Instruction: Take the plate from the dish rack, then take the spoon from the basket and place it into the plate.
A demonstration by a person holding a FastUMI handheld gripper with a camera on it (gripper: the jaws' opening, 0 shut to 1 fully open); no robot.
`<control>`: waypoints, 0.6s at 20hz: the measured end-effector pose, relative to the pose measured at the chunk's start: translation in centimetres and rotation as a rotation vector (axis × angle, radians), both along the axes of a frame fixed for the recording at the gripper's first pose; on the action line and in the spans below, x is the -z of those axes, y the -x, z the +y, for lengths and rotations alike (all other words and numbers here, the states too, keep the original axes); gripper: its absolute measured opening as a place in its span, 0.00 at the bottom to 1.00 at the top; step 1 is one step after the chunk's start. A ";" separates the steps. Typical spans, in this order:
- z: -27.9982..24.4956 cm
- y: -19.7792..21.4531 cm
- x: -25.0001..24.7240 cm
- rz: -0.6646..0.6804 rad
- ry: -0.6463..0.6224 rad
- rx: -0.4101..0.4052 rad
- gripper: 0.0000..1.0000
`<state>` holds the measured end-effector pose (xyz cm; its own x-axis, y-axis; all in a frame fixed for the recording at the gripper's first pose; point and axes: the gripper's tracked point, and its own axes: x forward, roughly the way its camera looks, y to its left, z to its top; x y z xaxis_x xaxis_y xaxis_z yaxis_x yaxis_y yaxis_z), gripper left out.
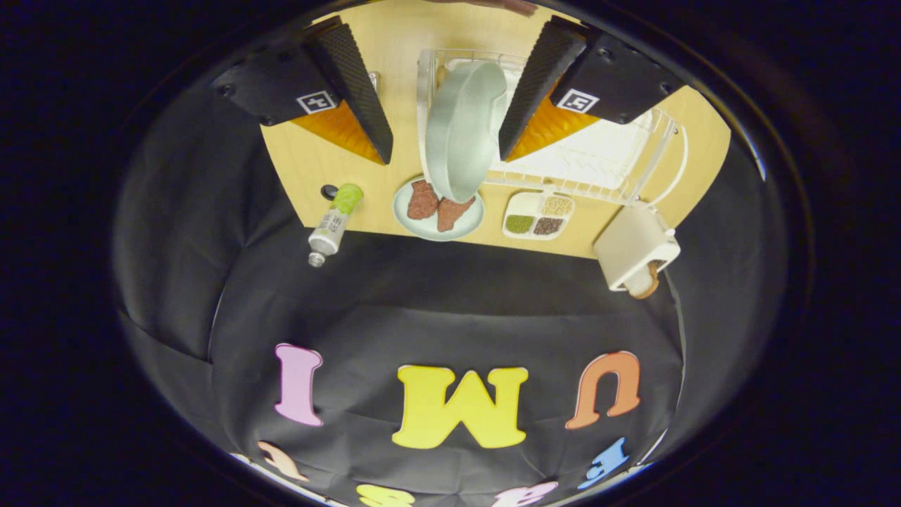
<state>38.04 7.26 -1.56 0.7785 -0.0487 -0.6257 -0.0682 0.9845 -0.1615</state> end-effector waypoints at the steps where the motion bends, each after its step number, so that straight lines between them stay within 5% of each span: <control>1: -0.6 -1.0 0.5 0.034 0.027 0.046 0.98; 5: -0.6 -3.1 2.8 0.128 0.118 0.126 0.81; 12: 0.3 -2.7 2.9 0.240 0.250 0.284 0.23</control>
